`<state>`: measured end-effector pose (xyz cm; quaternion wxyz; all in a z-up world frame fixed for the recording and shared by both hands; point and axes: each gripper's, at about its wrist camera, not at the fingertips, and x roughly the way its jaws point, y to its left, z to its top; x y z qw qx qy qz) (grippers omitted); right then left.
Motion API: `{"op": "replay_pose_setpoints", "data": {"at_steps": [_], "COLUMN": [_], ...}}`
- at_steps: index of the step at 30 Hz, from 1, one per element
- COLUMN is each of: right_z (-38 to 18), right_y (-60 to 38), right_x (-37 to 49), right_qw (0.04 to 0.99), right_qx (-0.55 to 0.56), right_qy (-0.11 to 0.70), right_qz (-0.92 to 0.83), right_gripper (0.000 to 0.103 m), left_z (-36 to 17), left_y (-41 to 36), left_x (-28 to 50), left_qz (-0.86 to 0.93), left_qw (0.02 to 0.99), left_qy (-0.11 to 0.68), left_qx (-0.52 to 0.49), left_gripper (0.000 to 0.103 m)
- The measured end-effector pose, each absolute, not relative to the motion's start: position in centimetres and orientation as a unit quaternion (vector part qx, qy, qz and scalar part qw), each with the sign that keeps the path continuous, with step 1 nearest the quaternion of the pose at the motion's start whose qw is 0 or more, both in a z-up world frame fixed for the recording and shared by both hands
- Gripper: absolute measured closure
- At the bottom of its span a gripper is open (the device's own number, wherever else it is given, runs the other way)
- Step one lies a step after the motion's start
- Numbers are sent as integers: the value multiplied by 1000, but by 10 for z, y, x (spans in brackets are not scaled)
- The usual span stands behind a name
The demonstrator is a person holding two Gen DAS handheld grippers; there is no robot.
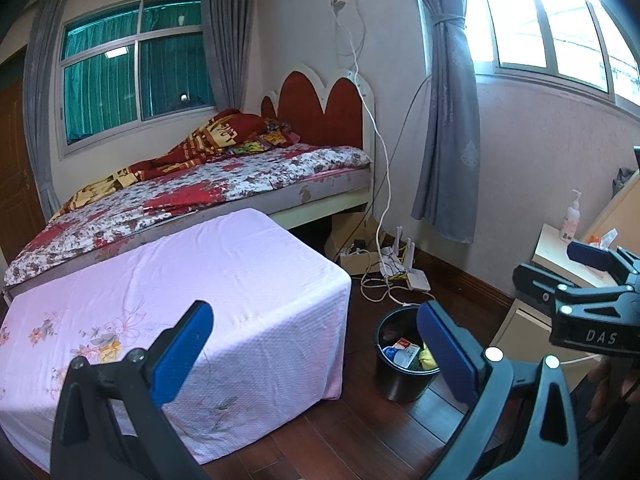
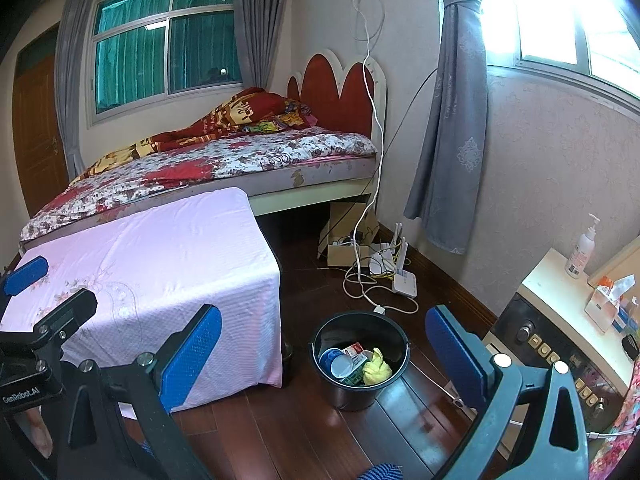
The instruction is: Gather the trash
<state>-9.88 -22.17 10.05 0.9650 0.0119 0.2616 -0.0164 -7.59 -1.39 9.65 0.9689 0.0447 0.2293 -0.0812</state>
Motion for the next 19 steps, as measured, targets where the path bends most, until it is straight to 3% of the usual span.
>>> {"op": "replay_pose_setpoints", "data": {"at_steps": [19], "right_z": [96], "right_y": [-222], "right_x": [-98], "right_qw": [964], "right_qx": [8], "right_qy": [267], "right_qz": [-14], "right_gripper": [0], "left_z": [91], "left_y": [-21], "left_x": [-67], "left_qz": [-95], "left_qw": [963], "left_qy": [245], "left_qx": [52], "left_gripper": [1]}}
